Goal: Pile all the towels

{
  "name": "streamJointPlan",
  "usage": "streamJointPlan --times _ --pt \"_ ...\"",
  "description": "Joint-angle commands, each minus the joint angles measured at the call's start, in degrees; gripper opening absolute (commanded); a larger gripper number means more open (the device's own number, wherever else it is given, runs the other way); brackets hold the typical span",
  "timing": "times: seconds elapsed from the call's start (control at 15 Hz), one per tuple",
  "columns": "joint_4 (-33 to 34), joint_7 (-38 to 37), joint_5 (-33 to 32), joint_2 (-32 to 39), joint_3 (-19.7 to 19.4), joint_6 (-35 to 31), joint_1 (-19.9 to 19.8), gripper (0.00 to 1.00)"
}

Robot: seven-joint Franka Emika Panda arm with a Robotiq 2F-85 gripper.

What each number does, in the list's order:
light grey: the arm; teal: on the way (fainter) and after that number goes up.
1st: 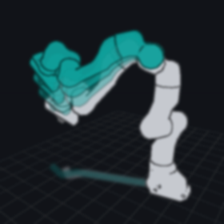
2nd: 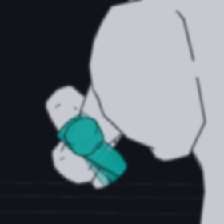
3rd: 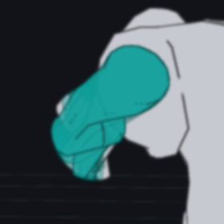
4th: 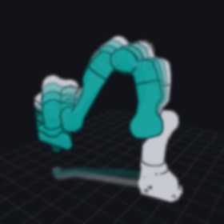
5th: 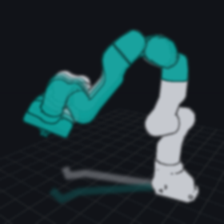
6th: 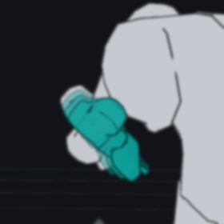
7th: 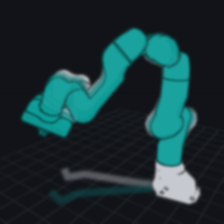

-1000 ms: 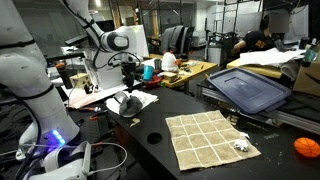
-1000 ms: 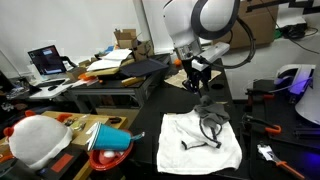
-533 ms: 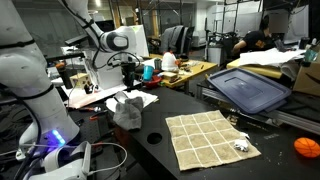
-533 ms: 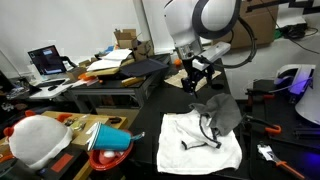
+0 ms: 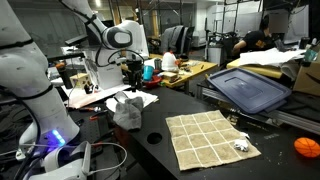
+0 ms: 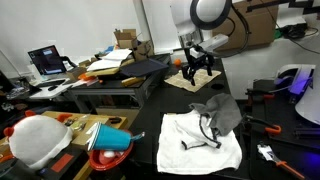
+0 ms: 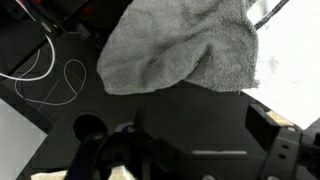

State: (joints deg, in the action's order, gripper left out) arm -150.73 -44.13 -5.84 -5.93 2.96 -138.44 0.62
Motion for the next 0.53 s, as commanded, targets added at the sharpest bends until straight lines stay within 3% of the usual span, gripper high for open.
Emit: streamJointPlan --times 0.0,0.47 --pt "0.58 0.49 1.61 -0.32 -2.61 -0.64 -3.04 1.00" --pt "9.28 -2.27 -0.82 9.94 -8.10 -6.81 -8.15 1.00"
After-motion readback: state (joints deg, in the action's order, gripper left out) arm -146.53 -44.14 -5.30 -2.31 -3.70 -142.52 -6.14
